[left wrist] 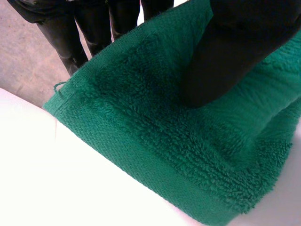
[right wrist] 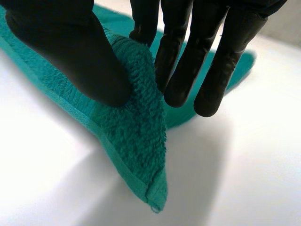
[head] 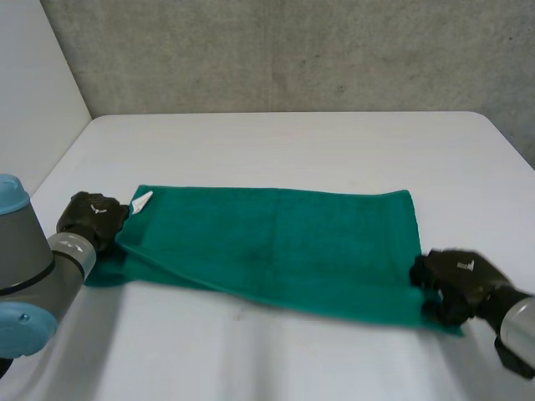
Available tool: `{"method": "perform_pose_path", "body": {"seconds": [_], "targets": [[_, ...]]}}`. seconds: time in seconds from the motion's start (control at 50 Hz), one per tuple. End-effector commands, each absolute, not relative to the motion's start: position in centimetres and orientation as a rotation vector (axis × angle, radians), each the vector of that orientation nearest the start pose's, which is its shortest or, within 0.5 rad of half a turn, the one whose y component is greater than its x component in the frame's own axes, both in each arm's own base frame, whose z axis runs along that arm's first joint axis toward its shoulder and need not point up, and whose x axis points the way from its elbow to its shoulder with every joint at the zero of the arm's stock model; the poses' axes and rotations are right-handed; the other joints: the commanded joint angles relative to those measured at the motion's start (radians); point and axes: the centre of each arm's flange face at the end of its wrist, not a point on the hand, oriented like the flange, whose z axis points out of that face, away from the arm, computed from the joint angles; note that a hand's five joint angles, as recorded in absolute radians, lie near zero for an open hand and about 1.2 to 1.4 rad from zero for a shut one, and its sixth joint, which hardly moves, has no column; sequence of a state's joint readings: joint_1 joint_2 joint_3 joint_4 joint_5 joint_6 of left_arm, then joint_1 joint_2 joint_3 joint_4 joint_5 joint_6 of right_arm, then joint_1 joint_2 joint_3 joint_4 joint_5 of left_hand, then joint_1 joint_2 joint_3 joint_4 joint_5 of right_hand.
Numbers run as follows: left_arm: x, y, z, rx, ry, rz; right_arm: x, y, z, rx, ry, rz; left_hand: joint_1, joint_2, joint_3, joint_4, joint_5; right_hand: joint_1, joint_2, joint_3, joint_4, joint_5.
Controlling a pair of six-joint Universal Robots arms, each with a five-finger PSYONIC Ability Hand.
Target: Fold the towel.
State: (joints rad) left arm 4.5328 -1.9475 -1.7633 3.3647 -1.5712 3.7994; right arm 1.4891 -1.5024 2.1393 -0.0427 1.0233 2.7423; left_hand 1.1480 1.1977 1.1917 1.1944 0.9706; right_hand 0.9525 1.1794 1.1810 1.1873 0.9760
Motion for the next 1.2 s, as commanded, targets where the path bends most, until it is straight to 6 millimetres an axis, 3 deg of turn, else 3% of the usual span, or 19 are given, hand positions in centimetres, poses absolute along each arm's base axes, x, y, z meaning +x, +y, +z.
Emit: {"method": "perform_pose_path", "body": {"seconds": [0.02, 0.16, 0.22, 0.28, 0.34, 0.36, 0.42, 0.44, 0.52, 0.56, 0.64, 0.76, 0.88, 0.9, 0.94, 1.02, 1.1, 1.12, 1.2], "targets": [[-18.5, -27.5, 16.6, 0.979, 2.182, -1.598, 16.5, -24.4, 21.0, -0.878, 2.328, -1.617, 0.248, 0.199, 0.205, 0.202, 0.251, 0.444, 0.217, 0.215, 0.209, 0.246], [-18.6, -25.7, 16.2, 1.055, 2.274, -1.480, 18.9, -25.1, 19.6, -1.312, 2.441, -1.294, 0.248, 0.199, 0.205, 0.202, 0.251, 0.444, 0.217, 0.215, 0.209, 0.246], [-18.8, -26.6, 16.0, 1.054, 2.260, -1.489, 20.2, -26.8, 20.0, -1.425, 2.490, -1.304, 0.248, 0.199, 0.205, 0.202, 0.251, 0.444, 0.217, 0.215, 0.209, 0.246], [-19.8, -30.8, 17.2, 1.011, 2.150, -1.613, 21.4, -29.3, 21.6, -1.427, 2.482, -1.464, 0.248, 0.199, 0.205, 0.202, 0.251, 0.444, 0.217, 0.215, 0.209, 0.246], [-20.5, -33.7, 20.2, 0.955, 2.032, -1.753, 23.1, -33.0, 25.4, -1.363, 2.399, -1.767, 0.248, 0.199, 0.205, 0.202, 0.251, 0.444, 0.217, 0.215, 0.209, 0.246], [-21.2, -36.1, 24.5, 0.884, 1.887, -1.907, 23.6, -33.8, 26.8, -1.332, 2.354, -1.866, 0.248, 0.199, 0.205, 0.202, 0.251, 0.444, 0.217, 0.215, 0.209, 0.246], [-21.7, -37.7, 30.3, 0.768, 1.694, -2.093, 25.1, -36.0, 34.2, -1.111, 2.066, -2.303, 0.248, 0.199, 0.205, 0.202, 0.251, 0.444, 0.217, 0.215, 0.209, 0.246], [-21.9, -38.2, 33.9, 0.682, 1.551, -2.210, 25.2, -36.6, 37.3, -0.979, 1.912, -2.460, 0.248, 0.199, 0.205, 0.202, 0.251, 0.444, 0.217, 0.215, 0.209, 0.246], [-21.8, -37.2, 40.1, 0.459, 1.304, -2.444, 24.9, -36.5, 41.9, -0.769, 1.636, -2.645, 0.248, 0.199, 0.205, 0.202, 0.251, 0.444, 0.217, 0.215, 0.209, 0.246], [-21.7, -36.7, 40.8, 0.416, 1.275, -2.488, 24.8, -35.4, 43.2, -0.750, 1.583, -2.667, 0.248, 0.199, 0.205, 0.202, 0.251, 0.444, 0.217, 0.215, 0.209, 0.246], [-21.3, -36.5, 36.9, 0.458, 1.433, -2.428, 24.9, -34.1, 40.7, -0.860, 1.684, -2.512, 0.248, 0.199, 0.205, 0.202, 0.251, 0.444, 0.217, 0.215, 0.209, 0.246], [-20.7, -35.2, 27.8, 0.574, 1.734, -2.216, 25.7, -32.9, 32.4, -1.055, 1.899, -2.174, 0.248, 0.199, 0.205, 0.202, 0.251, 0.444, 0.217, 0.215, 0.209, 0.246], [-20.0, -34.8, 21.6, 0.610, 1.873, -2.095, 25.4, -32.2, 26.1, -1.165, 2.082, -1.959, 0.248, 0.199, 0.205, 0.202, 0.251, 0.444, 0.217, 0.215, 0.209, 0.246], [-20.0, -34.7, 20.8, 0.619, 1.889, -2.086, 25.2, -32.5, 22.3, -1.193, 2.185, -1.824, 0.248, 0.199, 0.205, 0.202, 0.251, 0.444, 0.217, 0.215, 0.209, 0.246], [-20.1, -34.5, 19.2, 0.643, 1.918, -2.063, 25.1, -32.6, 21.0, -1.195, 2.218, -1.775, 0.248, 0.199, 0.205, 0.202, 0.251, 0.444, 0.217, 0.215, 0.209, 0.246], [-20.7, -33.5, 15.5, 0.732, 2.005, -1.993, 24.8, -32.6, 15.1, -1.191, 2.356, -1.558, 0.248, 0.199, 0.205, 0.202, 0.251, 0.444, 0.217, 0.215, 0.209, 0.246], [-21.1, -33.2, 15.0, 0.755, 2.021, -1.983, 24.6, -32.6, 13.8, -1.150, 2.401, -1.526, 0.248, 0.199, 0.205, 0.202, 0.251, 0.297, 0.070, 0.068, 0.062, 0.099], [-21.1, -33.2, 15.0, 0.755, 2.019, -1.985, 24.4, -32.7, 14.1, -1.117, 2.403, -1.547, 0.248, 0.199, 0.205, 0.202, 0.251, 0.042, -0.185, -0.186, -0.193, -0.156], [-21.0, -33.2, 16.0, 0.738, 1.999, -2.010, 23.5, -32.7, 17.0, -1.020, 2.365, -1.655, 0.248, 0.199, 0.205, 0.202, 0.251, -0.185, -0.412, -0.414, -0.420, -0.383]]}}
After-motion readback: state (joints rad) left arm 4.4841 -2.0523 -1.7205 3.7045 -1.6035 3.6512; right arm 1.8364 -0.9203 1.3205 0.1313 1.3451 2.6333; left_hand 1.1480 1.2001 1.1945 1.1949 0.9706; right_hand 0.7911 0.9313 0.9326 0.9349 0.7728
